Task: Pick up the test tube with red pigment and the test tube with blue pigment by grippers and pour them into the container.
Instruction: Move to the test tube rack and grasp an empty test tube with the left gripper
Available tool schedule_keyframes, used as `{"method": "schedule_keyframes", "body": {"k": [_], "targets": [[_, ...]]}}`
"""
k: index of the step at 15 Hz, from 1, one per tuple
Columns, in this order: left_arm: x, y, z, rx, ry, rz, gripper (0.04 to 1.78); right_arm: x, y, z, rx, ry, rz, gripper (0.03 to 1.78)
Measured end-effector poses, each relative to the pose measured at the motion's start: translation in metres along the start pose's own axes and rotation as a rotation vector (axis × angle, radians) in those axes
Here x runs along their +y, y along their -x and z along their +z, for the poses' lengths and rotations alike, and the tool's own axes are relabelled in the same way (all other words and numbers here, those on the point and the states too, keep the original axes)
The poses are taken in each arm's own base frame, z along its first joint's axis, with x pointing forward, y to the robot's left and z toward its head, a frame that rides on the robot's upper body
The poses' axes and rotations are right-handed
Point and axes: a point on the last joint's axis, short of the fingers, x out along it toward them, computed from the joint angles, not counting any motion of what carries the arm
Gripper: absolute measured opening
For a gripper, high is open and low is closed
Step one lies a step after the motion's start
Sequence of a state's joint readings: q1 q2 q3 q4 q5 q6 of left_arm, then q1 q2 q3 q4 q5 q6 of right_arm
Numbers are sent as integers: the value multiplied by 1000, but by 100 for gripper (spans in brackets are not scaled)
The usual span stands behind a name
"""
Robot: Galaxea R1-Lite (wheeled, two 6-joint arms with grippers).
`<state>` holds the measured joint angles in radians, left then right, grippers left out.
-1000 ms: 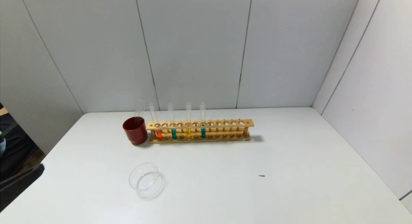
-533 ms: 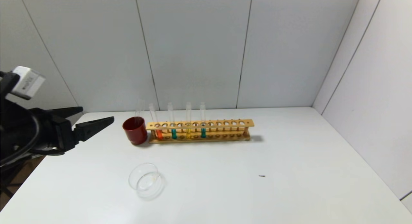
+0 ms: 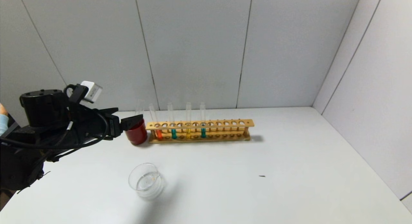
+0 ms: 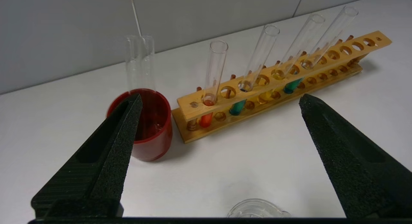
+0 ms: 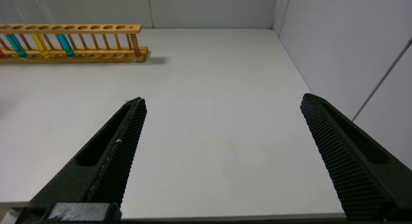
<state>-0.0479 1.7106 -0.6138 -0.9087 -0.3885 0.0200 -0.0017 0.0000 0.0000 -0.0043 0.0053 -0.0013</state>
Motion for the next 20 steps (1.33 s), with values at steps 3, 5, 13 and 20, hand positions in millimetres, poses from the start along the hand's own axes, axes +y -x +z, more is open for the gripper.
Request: {"method": "schedule_keyframes", "body": {"k": [3,5,13,20], "targets": [[2,-18,-11,-10,-4,-16,172,0,0,0,0,0,0,175],[0,-26,-19,8,-1,-29,172,0,0,0,0,0,0,175],[5,-59,-37,54,14,-28,172,0,0,0,0,0,0,175],[7,-90,-45,56,10,-29,172,0,0,0,0,0,0,175]]}}
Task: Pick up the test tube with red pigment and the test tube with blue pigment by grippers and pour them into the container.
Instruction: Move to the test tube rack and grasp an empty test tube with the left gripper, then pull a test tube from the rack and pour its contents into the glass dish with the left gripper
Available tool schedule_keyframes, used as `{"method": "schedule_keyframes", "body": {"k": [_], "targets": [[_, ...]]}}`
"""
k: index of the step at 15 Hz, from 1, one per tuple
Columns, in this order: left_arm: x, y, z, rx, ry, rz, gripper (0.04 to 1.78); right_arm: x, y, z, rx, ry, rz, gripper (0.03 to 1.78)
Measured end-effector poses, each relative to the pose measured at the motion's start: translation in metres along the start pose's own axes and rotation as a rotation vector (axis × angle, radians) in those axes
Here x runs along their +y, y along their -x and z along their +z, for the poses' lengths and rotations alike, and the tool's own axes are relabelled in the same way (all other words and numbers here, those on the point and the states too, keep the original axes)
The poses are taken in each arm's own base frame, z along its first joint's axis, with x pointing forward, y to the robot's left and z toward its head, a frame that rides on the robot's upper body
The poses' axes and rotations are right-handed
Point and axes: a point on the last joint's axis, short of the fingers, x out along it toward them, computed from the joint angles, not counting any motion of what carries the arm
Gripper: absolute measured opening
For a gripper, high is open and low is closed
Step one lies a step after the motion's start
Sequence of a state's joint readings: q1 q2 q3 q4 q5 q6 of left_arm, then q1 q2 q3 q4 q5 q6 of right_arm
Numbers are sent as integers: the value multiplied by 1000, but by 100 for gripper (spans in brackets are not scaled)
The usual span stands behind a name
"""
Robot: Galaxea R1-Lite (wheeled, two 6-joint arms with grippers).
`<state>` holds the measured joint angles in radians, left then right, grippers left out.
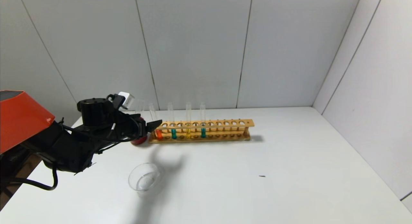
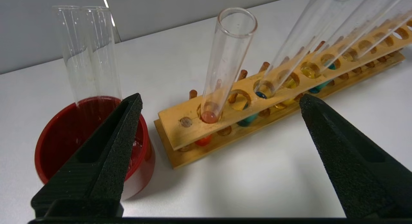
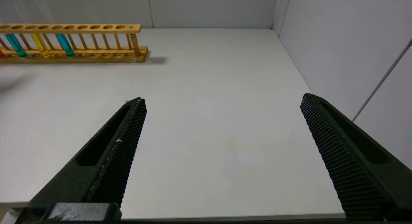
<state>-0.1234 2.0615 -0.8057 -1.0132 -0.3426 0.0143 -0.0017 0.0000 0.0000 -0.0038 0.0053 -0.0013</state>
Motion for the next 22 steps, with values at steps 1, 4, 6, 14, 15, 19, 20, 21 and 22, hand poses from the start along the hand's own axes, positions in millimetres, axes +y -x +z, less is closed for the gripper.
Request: {"method": "schedule_keyframes", "body": {"k": [1,4,6,14,15,19,20,21,22], "targets": [[1,-4,0,-1,-1,1,172,0,0,0,0,0,0,175],[3,-11,-1,0,-3,2,172,0,0,0,0,0,0,175],[4,-15,-2,-2,-4,1,172,0,0,0,0,0,0,175],[-4,-23,-6,10,-8,-14,87,0,0,0,0,0,0,175],[-4,-24,-8,13,-8,-12,68,0,0,0,0,0,0,175],[-4,-27,-12,22,-7,-11,30,0,0,0,0,0,0,175],[-4,-27,-12,23,-7,-11,30,0,0,0,0,0,0,175],[-5,-28,-13,24,-7,-14,30,0,0,0,0,0,0,175],[-5,-29,-14,26,-7,-15,30,0,0,0,0,0,0,175]]}}
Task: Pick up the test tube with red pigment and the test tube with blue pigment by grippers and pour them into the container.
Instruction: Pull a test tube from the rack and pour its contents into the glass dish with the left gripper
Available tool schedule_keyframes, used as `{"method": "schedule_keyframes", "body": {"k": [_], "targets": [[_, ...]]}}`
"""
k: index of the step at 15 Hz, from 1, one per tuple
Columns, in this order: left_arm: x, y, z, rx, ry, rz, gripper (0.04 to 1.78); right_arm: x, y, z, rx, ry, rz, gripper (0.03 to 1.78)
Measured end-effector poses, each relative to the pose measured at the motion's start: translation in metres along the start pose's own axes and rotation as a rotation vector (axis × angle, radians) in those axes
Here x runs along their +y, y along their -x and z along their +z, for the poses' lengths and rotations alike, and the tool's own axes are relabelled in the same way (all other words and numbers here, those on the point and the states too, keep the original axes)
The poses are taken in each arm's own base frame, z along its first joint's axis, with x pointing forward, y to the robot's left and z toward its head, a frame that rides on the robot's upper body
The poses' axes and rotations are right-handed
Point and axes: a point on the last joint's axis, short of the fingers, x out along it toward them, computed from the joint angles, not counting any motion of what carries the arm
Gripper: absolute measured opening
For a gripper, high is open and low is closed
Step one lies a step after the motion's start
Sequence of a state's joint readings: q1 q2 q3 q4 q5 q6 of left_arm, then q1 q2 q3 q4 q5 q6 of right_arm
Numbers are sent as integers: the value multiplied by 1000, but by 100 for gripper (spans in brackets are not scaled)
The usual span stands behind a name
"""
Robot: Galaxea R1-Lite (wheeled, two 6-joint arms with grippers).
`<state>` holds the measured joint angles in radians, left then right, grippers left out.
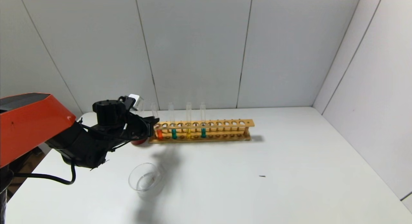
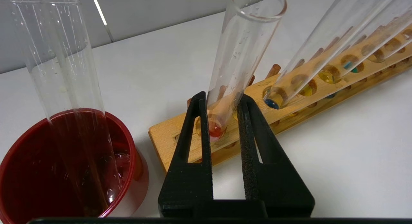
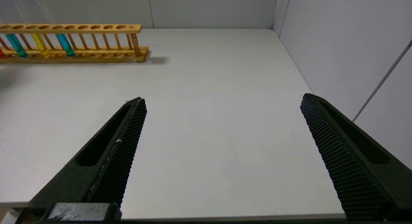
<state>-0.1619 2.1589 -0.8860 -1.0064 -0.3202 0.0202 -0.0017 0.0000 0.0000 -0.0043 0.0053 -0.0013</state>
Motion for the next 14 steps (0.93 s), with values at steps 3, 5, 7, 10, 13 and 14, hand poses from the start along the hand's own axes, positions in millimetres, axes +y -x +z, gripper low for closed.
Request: {"method": "schedule_keyframes", "body": {"k": [3,5,7,10,13,14], "targets": [[0,-1,-1,2,0,0,30,0,0,0,0,0,0,175],[-1,-1,0,2,0,0,30,0,0,0,0,0,0,175],[-2,2,3,5,-1,-1,30,0,0,0,0,0,0,175],[-6,9,19,-3,-4,-6,30,0,0,0,0,0,0,175],[-14,19,46,-20,-14,-19,30,0,0,0,0,0,0,175],[-16,23,57,-30,-17,-22,30,0,0,0,0,0,0,175]]}}
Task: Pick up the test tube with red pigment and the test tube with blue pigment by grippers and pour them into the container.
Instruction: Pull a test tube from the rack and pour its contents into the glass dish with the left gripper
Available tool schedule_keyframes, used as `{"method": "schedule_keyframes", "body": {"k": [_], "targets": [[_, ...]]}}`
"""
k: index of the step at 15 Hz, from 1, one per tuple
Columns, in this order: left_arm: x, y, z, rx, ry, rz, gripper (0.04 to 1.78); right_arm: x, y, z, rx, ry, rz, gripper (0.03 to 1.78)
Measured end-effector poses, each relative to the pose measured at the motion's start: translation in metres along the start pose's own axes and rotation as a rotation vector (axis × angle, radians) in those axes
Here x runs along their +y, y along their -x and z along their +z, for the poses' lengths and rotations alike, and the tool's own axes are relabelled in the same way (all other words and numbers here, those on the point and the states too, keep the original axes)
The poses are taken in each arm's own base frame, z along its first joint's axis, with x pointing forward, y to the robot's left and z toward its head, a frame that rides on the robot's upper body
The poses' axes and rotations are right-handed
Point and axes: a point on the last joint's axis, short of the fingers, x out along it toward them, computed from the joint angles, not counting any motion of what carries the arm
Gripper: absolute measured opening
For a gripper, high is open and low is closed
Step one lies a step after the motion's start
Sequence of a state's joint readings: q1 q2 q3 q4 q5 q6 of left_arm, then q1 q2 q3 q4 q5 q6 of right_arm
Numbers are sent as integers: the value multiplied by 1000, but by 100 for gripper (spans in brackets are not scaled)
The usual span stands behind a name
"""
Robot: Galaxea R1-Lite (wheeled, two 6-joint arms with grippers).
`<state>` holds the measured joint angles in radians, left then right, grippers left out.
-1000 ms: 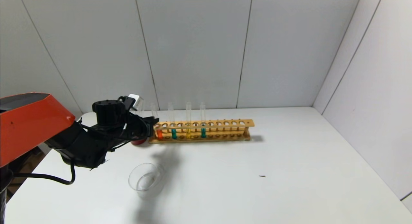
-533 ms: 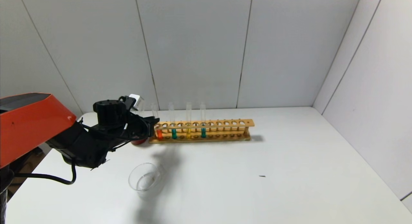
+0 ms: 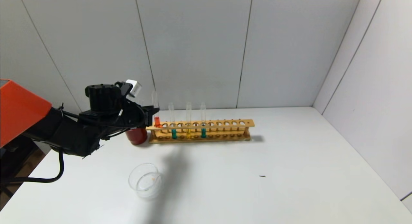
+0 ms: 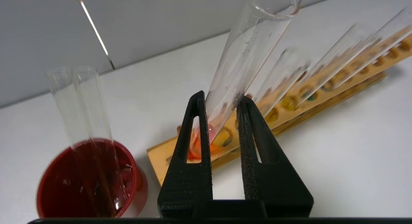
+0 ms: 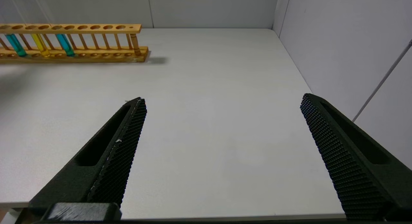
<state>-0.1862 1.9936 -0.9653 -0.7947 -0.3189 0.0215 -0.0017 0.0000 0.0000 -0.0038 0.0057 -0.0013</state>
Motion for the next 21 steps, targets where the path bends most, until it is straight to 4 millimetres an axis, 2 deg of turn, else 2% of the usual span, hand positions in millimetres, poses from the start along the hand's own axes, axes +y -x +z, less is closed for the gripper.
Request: {"method": "schedule_keyframes", "body": {"k": [7,12,15,17,21], "targets": [[-18,28,60,-94,-35,-26,30,0,0,0,0,0,0,175],[-26,53,82,-123,-46,-27,30,0,0,0,0,0,0,175],[-28,73,81,-46,-36,-16,30,0,0,0,0,0,0,175],[-21,92,75,17,-87,18,30,0,0,0,0,0,0,175],[11,133,56,88,-383,84,30,0,0,0,0,0,0,175]]}}
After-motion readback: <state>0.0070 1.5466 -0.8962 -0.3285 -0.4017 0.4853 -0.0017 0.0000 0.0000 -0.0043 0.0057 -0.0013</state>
